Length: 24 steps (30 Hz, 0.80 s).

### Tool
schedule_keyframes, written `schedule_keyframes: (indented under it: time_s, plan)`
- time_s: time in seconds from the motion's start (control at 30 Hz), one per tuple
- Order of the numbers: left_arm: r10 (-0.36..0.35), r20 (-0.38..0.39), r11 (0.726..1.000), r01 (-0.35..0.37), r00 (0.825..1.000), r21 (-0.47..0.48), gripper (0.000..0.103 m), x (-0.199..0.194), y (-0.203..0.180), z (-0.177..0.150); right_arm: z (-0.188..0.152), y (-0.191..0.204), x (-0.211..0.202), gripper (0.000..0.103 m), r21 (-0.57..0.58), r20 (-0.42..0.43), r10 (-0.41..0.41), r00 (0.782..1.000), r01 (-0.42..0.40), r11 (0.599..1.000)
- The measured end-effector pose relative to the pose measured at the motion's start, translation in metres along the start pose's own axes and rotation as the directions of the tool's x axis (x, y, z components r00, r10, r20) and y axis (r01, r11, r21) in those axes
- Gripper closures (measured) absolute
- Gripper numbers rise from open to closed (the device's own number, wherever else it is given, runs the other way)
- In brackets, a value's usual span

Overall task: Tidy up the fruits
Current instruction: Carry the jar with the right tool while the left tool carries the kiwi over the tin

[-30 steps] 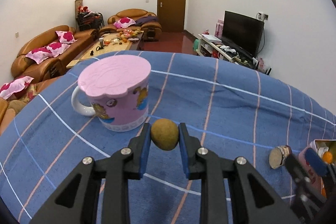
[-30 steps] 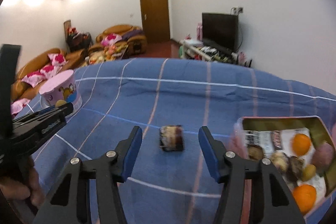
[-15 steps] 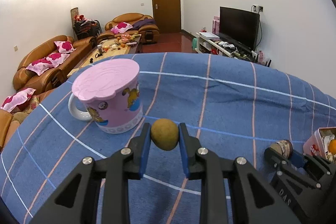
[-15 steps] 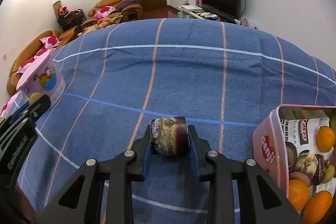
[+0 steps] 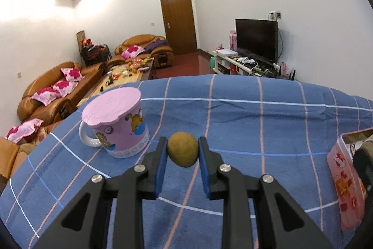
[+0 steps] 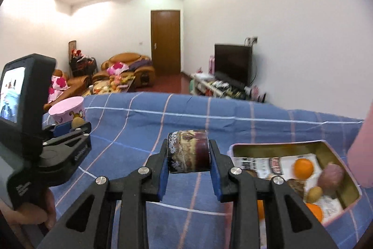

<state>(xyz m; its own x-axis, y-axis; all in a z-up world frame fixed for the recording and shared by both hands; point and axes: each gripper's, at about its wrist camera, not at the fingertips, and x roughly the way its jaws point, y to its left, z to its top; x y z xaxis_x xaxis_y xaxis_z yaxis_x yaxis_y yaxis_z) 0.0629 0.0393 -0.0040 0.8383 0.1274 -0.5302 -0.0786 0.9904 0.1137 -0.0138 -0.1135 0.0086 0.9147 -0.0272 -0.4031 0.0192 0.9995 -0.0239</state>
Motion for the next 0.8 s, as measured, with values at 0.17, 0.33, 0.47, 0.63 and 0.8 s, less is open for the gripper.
schedule_keyframes:
  time_s: [0.17, 0.33, 0.47, 0.63, 0.8]
  plan:
    - [-0.003, 0.05, 0.999, 0.0, 0.999, 0.053, 0.076, -0.012, -0.016, -0.005, -0.005, 0.002, -0.021, 0.07, -0.045, 0.041, -0.008, 0.999, 0.009, 0.999]
    - [-0.025, 0.07, 0.996, 0.019, 0.997, 0.087, 0.076, -0.022, -0.028, -0.01, -0.011, -0.002, -0.035, 0.07, -0.051, 0.047, 0.007, 0.999, -0.005, 0.999]
    - [-0.032, 0.093, 0.995, 0.024, 0.995, 0.094, 0.076, -0.032, -0.035, -0.013, -0.015, -0.008, -0.044, 0.07, -0.05, 0.046, 0.015, 0.999, -0.012, 0.999]
    - [-0.053, 0.096, 0.996, 0.046, 0.994, 0.078, 0.076, -0.04, -0.039, -0.015, -0.018, -0.016, -0.049, 0.07, -0.045, 0.038, 0.023, 0.999, -0.022, 0.999]
    - [-0.082, 0.086, 0.996, 0.078, 0.993, 0.048, 0.076, -0.047, -0.041, -0.019, -0.018, -0.023, -0.055, 0.07, -0.039, 0.028, 0.032, 0.999, -0.031, 0.999]
